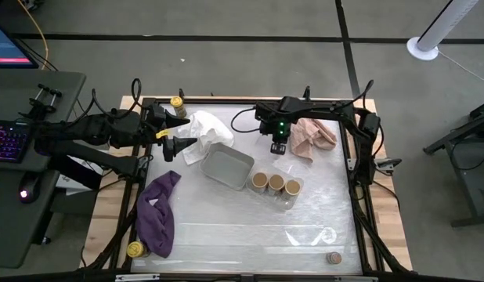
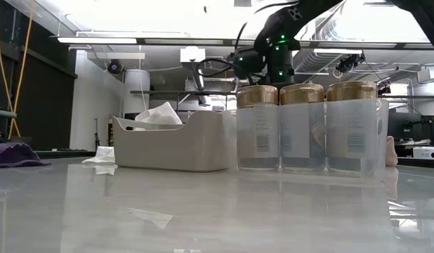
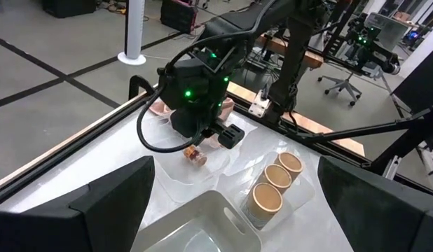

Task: Sort spices by type
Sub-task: Put the left brown seasoning bottle into the top transparent bin

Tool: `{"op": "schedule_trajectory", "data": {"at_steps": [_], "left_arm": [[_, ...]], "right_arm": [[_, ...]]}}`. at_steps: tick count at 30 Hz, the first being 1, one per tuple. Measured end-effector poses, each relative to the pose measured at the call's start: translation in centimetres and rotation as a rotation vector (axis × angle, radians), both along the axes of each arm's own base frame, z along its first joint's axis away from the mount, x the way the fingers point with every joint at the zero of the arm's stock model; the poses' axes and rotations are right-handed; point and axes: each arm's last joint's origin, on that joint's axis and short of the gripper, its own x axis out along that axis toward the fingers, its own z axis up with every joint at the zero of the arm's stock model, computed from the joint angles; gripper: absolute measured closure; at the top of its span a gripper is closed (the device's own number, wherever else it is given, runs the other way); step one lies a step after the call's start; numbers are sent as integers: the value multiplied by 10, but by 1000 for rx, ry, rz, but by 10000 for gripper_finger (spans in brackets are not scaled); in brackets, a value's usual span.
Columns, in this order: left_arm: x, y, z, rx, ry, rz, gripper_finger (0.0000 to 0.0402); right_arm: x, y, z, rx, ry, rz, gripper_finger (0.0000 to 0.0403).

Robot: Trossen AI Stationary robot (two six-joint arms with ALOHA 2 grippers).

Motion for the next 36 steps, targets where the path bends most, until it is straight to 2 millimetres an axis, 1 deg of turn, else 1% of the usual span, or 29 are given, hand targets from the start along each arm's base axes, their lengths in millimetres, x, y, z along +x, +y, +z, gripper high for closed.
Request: {"op": "schedule_trajectory", "data": {"at_steps": [5,16,18,21,25,27,30,33,36], "left_arm": [[0,0,0,-13,-5,4,14],[0,0,0,-23,-8,7,14],[0,0,0,-24,-8,7,14],[0,0,0,-24,-8,7,14],[0,0,0,-24,-8,7,14],[0,0,0,-24,-8,7,14],[0,0,0,-24,-8,7,14],[0,0,0,-24,-8,8,14],[0,0,0,-24,-8,7,14]], "right_arm": [[-2,1,0,12,24,-5,401],[6,2,-26,52,89,-23,402],[9,3,-28,43,69,-27,402],[14,2,-26,30,11,-78,402],[19,1,-26,69,-50,-134,402],[18,2,-25,88,-56,-109,402],[14,3,-15,84,-72,-3,402],[10,5,-1,56,-105,122,402],[9,4,3,10,-105,210,399]]}}
